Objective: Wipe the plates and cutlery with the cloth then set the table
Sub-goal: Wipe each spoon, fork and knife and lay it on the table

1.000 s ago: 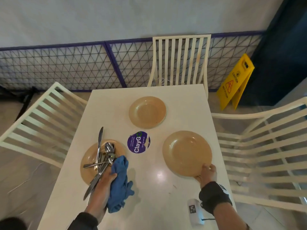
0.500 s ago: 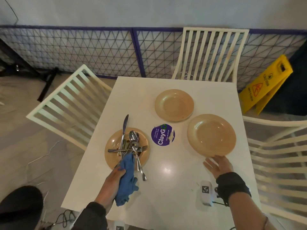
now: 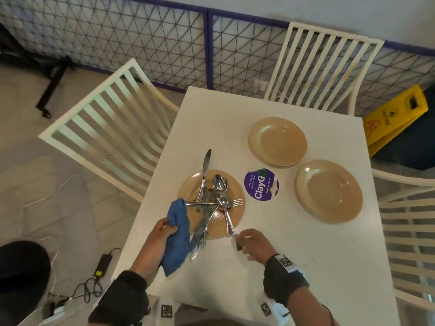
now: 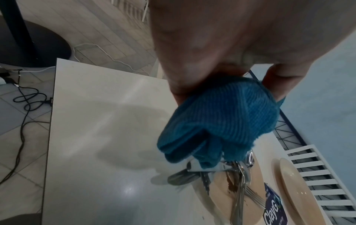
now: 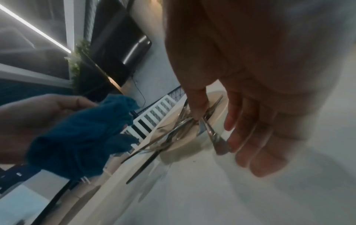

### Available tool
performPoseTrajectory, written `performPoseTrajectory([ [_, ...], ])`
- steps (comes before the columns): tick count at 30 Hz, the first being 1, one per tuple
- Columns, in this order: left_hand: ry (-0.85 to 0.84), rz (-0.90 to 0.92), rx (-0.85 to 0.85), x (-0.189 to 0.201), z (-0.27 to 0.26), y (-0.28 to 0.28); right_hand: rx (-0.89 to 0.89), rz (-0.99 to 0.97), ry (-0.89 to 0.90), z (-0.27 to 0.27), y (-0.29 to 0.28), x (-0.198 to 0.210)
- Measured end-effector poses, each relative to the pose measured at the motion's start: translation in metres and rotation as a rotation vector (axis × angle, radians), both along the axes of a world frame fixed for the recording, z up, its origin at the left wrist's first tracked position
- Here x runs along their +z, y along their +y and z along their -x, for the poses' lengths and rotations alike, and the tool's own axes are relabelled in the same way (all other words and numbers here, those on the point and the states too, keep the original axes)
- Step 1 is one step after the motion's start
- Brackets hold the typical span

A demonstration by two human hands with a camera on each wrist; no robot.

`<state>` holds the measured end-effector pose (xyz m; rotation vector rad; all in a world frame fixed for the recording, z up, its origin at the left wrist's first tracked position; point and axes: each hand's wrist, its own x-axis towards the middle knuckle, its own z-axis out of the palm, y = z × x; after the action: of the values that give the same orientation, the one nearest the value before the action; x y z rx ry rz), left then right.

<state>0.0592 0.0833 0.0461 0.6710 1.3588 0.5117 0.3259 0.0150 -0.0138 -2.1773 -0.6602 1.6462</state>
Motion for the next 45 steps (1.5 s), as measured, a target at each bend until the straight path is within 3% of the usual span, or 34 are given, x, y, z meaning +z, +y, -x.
performPoseTrajectory([
  [7,-0.206,0.055,0.055,0.005,0.011,0.015,0.033,-0.017,-0.054,0.023,0.003,0.012],
  [13,-0.291,0.03,0.106,0.016,0.0,0.026,-0.198,-0.149,0.216,0.034,-0.003,0.04],
  [20,-0.539,0.056,0.182,0.056,-0.058,0.044,-0.27,-0.411,0.367,0.04,-0.009,0.098],
  [27,-0.431,-0.088,-0.067,0.087,-0.14,0.018,-0.215,-0.532,0.277,0.035,-0.024,0.129],
  [31,-0.361,-0.166,-0.082,0.096,-0.161,0.018,-0.204,-0.57,0.245,0.019,-0.048,0.147],
  [35,-0.362,-0.056,0.021,0.106,-0.185,0.019,-0.195,-0.594,0.228,-0.006,-0.066,0.159],
  [38,-0.501,0.141,-0.075,0.118,-0.198,0.016,-0.194,-0.578,0.227,-0.024,-0.08,0.162],
  [42,-0.492,0.075,-0.199,0.13,-0.206,-0.005,-0.189,-0.597,0.219,-0.044,-0.091,0.16],
  [45,-0.458,0.046,-0.148,0.133,-0.209,0.007,-0.134,-0.607,0.195,-0.048,-0.102,0.164],
])
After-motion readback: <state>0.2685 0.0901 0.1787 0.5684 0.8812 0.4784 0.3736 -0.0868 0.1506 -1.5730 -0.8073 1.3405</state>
